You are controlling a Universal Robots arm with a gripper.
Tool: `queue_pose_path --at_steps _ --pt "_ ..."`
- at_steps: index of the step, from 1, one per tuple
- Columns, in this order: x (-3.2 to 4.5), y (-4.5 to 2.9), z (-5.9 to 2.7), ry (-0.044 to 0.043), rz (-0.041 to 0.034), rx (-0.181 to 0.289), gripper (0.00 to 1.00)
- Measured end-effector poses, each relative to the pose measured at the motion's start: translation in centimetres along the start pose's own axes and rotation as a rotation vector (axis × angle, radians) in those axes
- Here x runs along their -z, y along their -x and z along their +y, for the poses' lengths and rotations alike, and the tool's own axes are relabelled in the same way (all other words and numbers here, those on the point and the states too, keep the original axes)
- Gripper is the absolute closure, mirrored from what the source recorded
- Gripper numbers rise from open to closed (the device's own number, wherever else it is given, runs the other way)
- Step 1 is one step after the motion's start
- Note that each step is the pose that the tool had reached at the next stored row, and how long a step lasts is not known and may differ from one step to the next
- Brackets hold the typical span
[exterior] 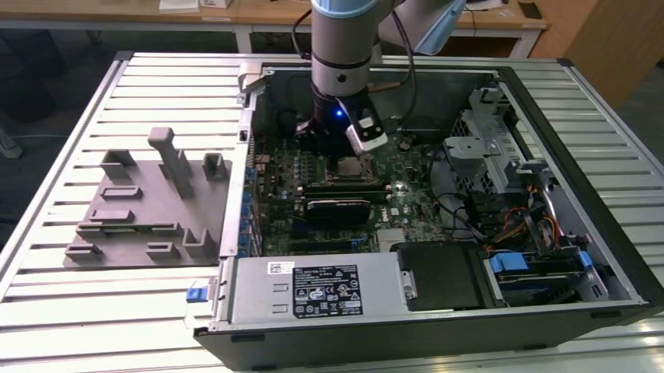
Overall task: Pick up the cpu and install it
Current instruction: 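Close the cpu cover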
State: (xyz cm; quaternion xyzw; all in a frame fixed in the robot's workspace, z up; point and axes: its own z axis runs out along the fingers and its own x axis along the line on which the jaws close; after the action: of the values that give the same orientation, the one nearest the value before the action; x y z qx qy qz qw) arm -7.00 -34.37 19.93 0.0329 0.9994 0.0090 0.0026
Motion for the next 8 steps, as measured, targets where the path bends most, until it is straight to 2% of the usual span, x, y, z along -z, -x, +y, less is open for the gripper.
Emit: queue_pose_path --at_steps 8 --pt "0.18 0.15 0.02 0.0005 0.0017 0.0 0.89"
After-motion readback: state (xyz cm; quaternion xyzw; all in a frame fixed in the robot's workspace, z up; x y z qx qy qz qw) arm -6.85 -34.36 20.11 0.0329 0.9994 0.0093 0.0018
